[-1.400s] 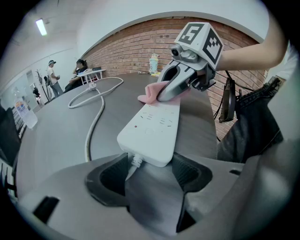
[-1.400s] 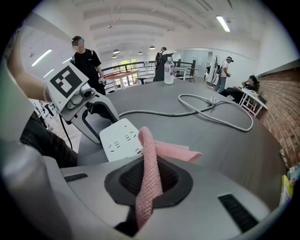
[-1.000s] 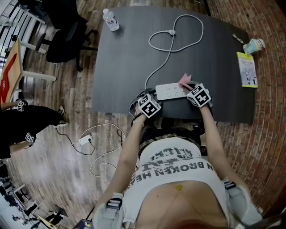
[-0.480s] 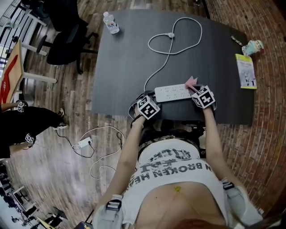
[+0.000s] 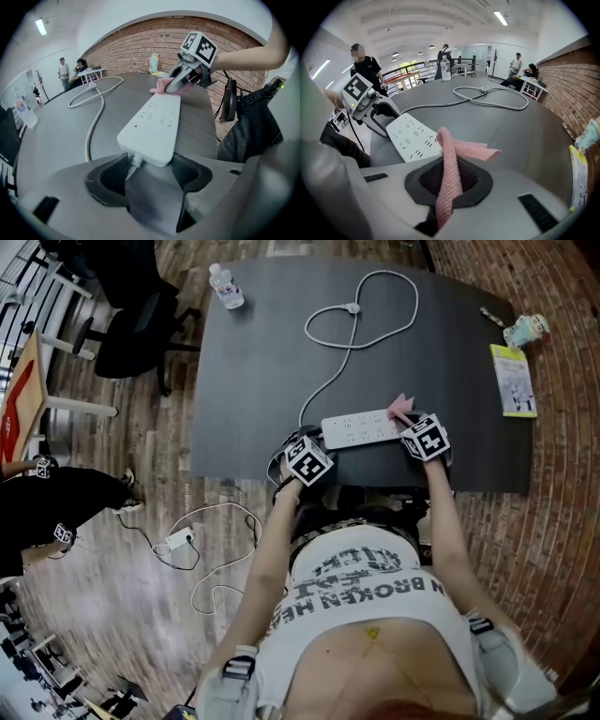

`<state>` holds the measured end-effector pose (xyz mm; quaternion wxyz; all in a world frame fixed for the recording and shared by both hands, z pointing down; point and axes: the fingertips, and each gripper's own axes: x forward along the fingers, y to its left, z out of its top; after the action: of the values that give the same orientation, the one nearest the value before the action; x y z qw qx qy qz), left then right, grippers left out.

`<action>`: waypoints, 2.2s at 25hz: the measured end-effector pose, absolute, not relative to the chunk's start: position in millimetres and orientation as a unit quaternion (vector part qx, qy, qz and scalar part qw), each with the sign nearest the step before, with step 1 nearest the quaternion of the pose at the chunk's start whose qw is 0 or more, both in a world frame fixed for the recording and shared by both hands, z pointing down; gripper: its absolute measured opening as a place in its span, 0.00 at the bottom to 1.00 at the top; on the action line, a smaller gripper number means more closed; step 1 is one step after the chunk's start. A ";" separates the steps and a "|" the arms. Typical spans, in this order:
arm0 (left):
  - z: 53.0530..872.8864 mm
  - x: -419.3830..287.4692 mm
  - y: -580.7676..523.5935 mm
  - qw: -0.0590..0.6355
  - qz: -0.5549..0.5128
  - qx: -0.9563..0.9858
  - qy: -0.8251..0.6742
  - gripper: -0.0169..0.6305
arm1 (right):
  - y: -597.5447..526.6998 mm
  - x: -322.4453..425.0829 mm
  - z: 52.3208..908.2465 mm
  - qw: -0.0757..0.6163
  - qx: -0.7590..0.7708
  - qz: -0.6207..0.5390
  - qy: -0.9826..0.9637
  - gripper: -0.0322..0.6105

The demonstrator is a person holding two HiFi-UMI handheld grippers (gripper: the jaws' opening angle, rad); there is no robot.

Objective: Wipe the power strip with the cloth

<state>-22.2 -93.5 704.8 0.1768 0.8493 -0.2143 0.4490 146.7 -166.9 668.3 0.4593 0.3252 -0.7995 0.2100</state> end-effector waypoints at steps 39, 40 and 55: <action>708.3 -25.2 -95.0 0.174 0.452 0.847 -0.219 0.45 | -76.4 -44.2 665.2 0.469 0.025 0.157 -0.869 0.08; 708.2 -25.2 -94.8 0.175 0.452 0.847 -0.218 0.45 | -77.7 -43.6 666.0 0.467 0.029 0.162 -0.869 0.08; 707.8 -25.0 -94.0 0.176 0.451 0.848 -0.218 0.45 | -79.3 -42.2 666.4 0.449 0.062 0.172 -0.874 0.08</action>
<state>-25.0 -94.0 707.8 0.1758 0.8476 -0.2181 0.4506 -42.2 -79.3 666.4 0.4494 0.0618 -0.8744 0.1724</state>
